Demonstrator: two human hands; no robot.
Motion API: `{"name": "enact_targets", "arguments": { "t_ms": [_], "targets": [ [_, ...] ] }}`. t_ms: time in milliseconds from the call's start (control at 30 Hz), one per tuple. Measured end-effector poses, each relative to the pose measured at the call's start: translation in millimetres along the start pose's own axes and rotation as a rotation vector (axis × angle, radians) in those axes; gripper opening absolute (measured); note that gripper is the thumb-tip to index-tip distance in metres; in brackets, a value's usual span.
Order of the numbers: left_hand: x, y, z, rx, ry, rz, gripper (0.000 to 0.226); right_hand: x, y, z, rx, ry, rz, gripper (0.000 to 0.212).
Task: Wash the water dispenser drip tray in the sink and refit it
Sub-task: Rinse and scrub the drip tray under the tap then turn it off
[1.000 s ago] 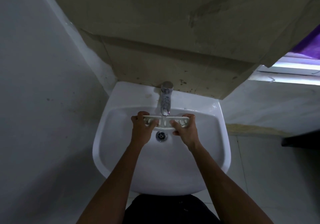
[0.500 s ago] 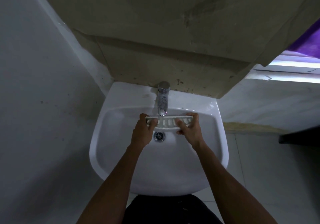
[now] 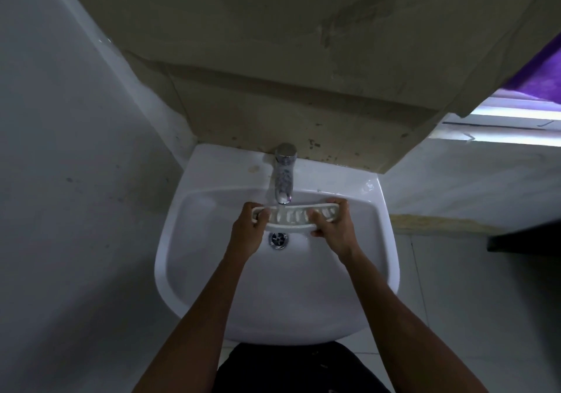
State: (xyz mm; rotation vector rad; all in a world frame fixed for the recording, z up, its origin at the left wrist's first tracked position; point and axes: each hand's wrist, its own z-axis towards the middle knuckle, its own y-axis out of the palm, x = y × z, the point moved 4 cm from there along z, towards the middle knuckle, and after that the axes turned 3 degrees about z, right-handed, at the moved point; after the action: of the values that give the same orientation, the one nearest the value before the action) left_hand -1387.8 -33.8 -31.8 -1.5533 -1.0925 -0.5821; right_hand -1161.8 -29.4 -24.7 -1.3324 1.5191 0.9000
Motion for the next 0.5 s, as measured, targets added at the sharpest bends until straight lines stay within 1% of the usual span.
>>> {"name": "enact_targets", "arguments": {
  "t_ms": [67,133,200,267,300,433,500],
  "targets": [
    [3.2,-3.2,-1.2,0.051,-0.06,0.035,0.024,0.1,3.6,-1.5,-0.006,-0.009,-0.009,0.042],
    [5.5,-4.2,0.1,0.063,-0.071,0.057,0.027,2.0,4.3,-2.4,0.007,-0.007,-0.005,0.044],
    [4.3,-1.4,4.1,-0.013,-0.039,0.023,0.021,4.3,2.5,-2.1,0.019,-0.004,0.009,0.044],
    [4.7,2.7,5.4,-0.134,0.003,-0.037,0.013,6.4,-1.1,0.0,0.023,-0.005,0.022,0.043],
    [6.5,4.1,4.9,-0.173,0.026,-0.063,0.014,7.4,-3.2,1.2,0.023,-0.004,0.03,0.043],
    [11.0,9.8,3.0,-0.23,0.006,-0.126,0.028,12.2,-10.0,3.6,0.039,0.013,0.04,0.043],
    [9.4,10.6,4.1,-0.216,0.032,-0.112,0.028,13.0,-12.2,4.2,0.061,0.006,0.034,0.044]
  ]
}}
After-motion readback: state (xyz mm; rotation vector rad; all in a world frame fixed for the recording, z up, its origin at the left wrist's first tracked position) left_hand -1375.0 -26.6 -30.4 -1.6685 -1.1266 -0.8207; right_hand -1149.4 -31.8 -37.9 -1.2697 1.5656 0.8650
